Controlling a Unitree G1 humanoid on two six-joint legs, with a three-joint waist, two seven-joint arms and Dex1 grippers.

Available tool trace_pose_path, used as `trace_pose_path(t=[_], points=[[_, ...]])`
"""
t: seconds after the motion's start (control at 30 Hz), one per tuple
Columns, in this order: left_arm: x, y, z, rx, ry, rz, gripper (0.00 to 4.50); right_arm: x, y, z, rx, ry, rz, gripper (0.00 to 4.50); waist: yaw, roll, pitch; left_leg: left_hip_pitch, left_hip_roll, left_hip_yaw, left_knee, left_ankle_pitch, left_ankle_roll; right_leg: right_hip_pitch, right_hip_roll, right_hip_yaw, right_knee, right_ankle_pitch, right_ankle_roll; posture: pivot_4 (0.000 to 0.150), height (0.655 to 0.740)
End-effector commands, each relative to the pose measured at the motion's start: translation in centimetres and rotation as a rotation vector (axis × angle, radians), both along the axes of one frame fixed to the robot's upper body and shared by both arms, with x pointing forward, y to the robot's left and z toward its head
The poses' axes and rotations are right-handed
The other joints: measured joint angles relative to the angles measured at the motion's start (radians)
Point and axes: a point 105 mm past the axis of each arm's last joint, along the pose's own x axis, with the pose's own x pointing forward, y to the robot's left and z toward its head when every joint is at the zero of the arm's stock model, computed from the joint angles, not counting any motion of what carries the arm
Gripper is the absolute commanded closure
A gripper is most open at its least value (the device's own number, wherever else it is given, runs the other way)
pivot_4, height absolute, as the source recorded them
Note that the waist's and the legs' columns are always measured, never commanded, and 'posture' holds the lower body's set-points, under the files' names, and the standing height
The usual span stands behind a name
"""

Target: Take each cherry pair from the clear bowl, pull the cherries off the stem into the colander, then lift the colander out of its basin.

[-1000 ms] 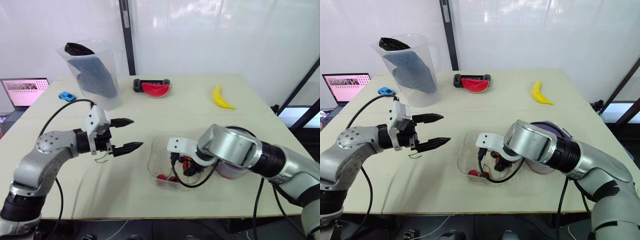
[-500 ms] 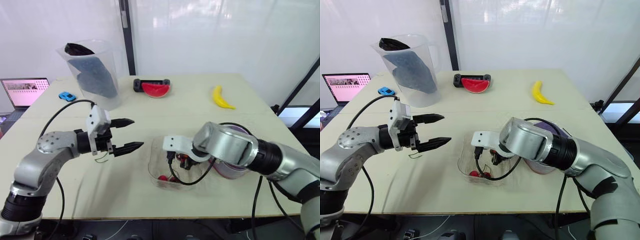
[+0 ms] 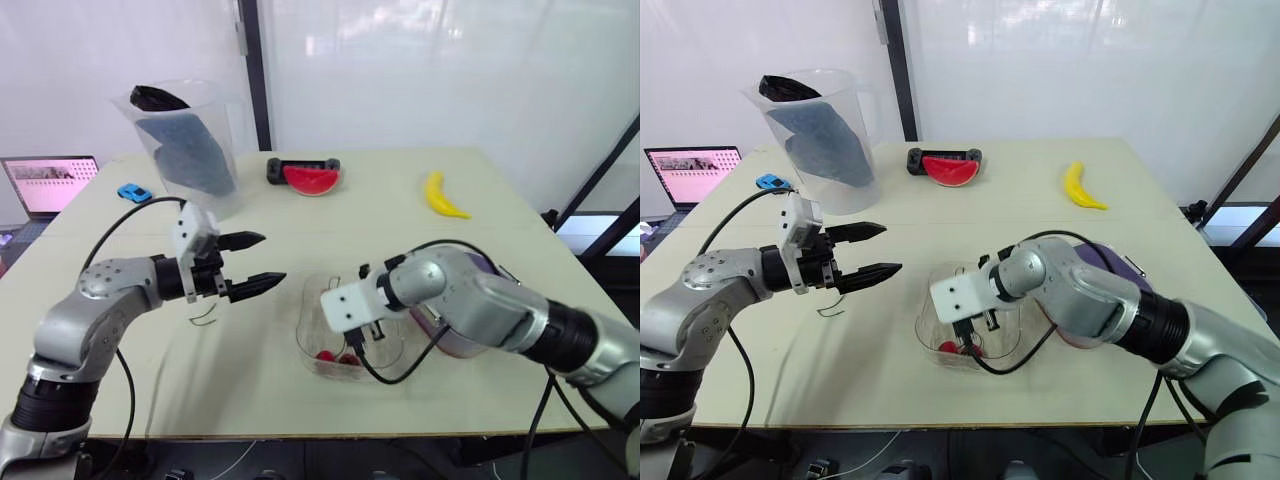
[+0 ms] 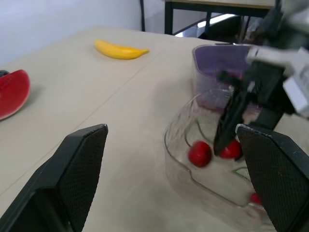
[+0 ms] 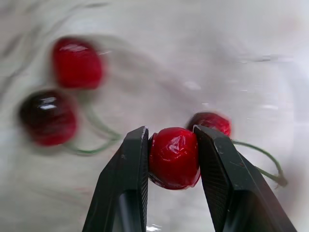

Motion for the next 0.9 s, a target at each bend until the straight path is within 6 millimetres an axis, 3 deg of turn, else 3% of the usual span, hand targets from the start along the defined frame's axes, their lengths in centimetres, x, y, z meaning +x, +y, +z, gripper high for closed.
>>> trace_pose_path(t=[0.03, 0.1, 0.13, 0.23, 0.33, 0.37, 0.5, 0.6, 0.7, 0.9], points=[[-0.1, -0.1, 0.9, 0.005, -0.041, -0.012, 0.00, 0.2, 0.2, 1.2, -0.028, -0.055, 0.083, 3.00, -0.006, 0.000, 0.000, 0.000, 0.000, 0.000, 0.000, 0.000, -0.001, 0.000, 0.000, 0.000, 0.000, 0.000, 0.000, 0.150, 0.7400], [-0.1, -0.1, 0.9, 0.003, -0.043, -0.004, 0.00, 0.4, 0.4, 1.2, -0.024, -0.056, 0.091, 3.00, -0.009, 0.000, 0.000, 0.000, 0.000, 0.000, 0.000, 0.001, -0.002, 0.000, 0.000, 0.000, 0.000, 0.000, 0.000, 0.150, 0.7400], [-0.2, -0.1, 0.9, 0.003, -0.043, -0.002, 0.00, 0.5, 0.4, 1.2, -0.017, -0.035, 0.077, 2.74, -0.009, 0.000, 0.000, 0.000, 0.000, 0.000, 0.000, 0.001, -0.002, 0.000, 0.000, 0.000, 0.000, 0.000, 0.000, 0.150, 0.7400], [-0.4, -0.1, 0.6, 0.012, -0.040, 0.004, 0.00, 0.2, 0.1, 1.7, -0.016, 0.019, 0.040, 1.67, -0.008, 0.000, 0.000, 0.000, 0.000, -0.001, 0.000, 0.002, -0.004, 0.000, 0.000, 0.000, 0.000, 0.000, 0.000, 0.150, 0.7400], [-0.4, -0.1, 0.6, 0.007, -0.041, 0.008, 0.00, -0.2, -0.1, 3.2, -0.001, 0.019, 0.030, 0.22, -0.006, 0.000, 0.000, 0.000, 0.000, -0.001, 0.000, 0.002, -0.004, 0.001, 0.000, 0.000, 0.000, 0.000, 0.000, 0.150, 0.7400], [-0.4, -0.1, 0.6, 0.006, -0.041, 0.008, 0.00, -0.5, -0.1, 3.6, 0.018, 0.039, 0.020, 0.10, -0.006, 0.000, 0.000, 0.000, 0.000, -0.001, 0.000, 0.002, -0.004, 0.001, 0.000, 0.000, 0.000, 0.000, 0.000, 0.150, 0.7400], [-0.3, -0.3, 0.8, -0.001, -0.042, -0.001, 0.00, -1.0, -0.7, 5.5, 0.168, 0.161, -0.170, 0.10, -0.006, 0.000, 0.000, 0.000, 0.000, -0.002, 0.000, 0.002, -0.004, 0.001, 0.000, 0.000, 0.000, 0.000, 0.000, 0.150, 0.7400], [-0.2, -0.4, 0.7, 0.003, -0.041, -0.013, 0.00, -0.6, -1.4, 6.1, 0.334, 0.299, -0.473, 0.10, -0.006, 0.000, 0.000, 0.000, 0.000, -0.002, 0.000, 0.001, -0.002, 0.001, 0.000, 0.000, 0.000, 0.000, 0.000, 0.150, 0.7400], [-0.1, -0.7, 0.7, 0.006, -0.039, -0.027, 0.00, 0.4, -2.8, 4.9, 0.405, 0.459, -0.777, 0.10, -0.005, 0.000, 0.000, 0.000, 0.000, -0.002, 0.000, 0.001, -0.002, 0.001, 0.000, 0.000, 0.001, 0.000, 0.000, 0.150, 0.7400], [0.0, -1.2, 1.0, 0.009, -0.041, -0.058, 0.00, 0.6, -2.6, 1.4, 0.409, 0.487, -0.867, 0.10, -0.006, 0.000, 0.000, 0.000, -0.001, -0.002, 0.000, 0.000, -0.001, 0.001, -0.001, 0.000, 0.001, 0.000, 0.000, 0.150, 0.7400]])
